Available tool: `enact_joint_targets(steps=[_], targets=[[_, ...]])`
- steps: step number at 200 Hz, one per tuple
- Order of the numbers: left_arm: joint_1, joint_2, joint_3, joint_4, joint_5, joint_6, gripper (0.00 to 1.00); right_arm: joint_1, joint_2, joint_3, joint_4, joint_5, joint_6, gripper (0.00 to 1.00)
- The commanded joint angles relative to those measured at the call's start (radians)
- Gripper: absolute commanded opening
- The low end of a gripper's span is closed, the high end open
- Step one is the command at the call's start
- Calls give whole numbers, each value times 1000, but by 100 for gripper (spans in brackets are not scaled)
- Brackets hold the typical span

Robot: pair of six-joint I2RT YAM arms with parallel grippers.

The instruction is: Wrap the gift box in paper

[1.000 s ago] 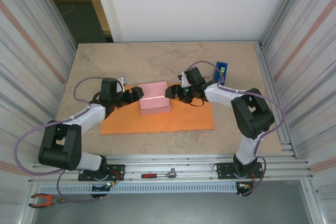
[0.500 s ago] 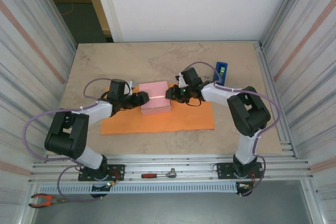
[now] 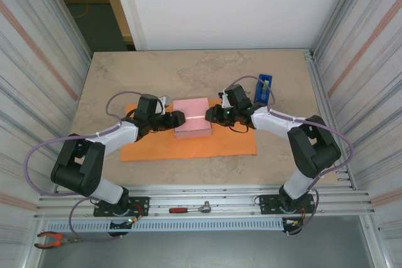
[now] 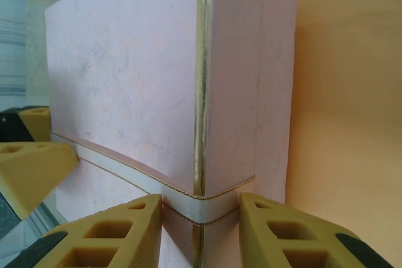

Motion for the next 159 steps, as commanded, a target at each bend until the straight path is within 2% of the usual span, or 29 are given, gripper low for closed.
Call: enact_joint_targets(steps=[1,61,96,115,135,159], targets=[[-19,-21,6,59,55,-11,65,18,-43,-39,38,-10,26,34],[-20,37,-13,73,52,3,66,19,-10,-65,59,-1,37,36],[-18,56,-40,81,35,8,66,16,17,-61,61,3,36,49],[-18,60,-50,78,24,13,67,14,19,-61,58,5,34,53],[-17,57,-55,78,22,15,67,14,17,-59,55,5,32,52],[-17,35,-57,84,24,6,66,14,9,-59,54,1,32,45]])
